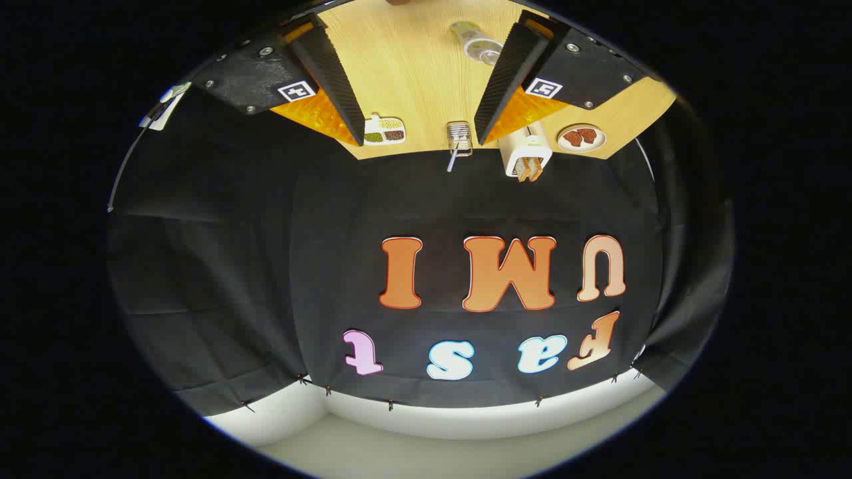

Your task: Take the bottle from table, then pour the juice into the cup, finally place the bottle on the coaster

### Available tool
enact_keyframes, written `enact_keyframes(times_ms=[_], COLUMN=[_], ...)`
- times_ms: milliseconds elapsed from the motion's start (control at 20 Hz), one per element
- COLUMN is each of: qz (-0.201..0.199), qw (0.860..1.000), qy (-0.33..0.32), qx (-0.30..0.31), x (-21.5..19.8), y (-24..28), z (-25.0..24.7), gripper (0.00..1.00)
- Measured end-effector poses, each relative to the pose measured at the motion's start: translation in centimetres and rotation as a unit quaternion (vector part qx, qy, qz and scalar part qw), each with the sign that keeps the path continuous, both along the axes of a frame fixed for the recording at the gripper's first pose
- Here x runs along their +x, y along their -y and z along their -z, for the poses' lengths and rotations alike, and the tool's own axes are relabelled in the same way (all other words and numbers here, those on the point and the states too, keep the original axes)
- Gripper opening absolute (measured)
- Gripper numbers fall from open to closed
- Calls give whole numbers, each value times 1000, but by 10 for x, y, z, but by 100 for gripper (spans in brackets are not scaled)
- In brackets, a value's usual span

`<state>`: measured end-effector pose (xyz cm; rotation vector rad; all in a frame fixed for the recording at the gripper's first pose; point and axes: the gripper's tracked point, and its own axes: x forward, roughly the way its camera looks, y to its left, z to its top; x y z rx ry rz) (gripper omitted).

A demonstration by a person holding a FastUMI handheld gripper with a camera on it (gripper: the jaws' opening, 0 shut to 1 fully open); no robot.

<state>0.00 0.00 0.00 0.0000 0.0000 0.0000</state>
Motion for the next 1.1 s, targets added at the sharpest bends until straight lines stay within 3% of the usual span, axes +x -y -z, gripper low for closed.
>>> enact_keyframes(times_ms=[650, 1100], qz=[17, 9], qw=[1000, 999], qy=[1, 5], qx=[-8, -44], x=[-25, -31], y=[21, 8], z=[0, 0], gripper=[98, 99])
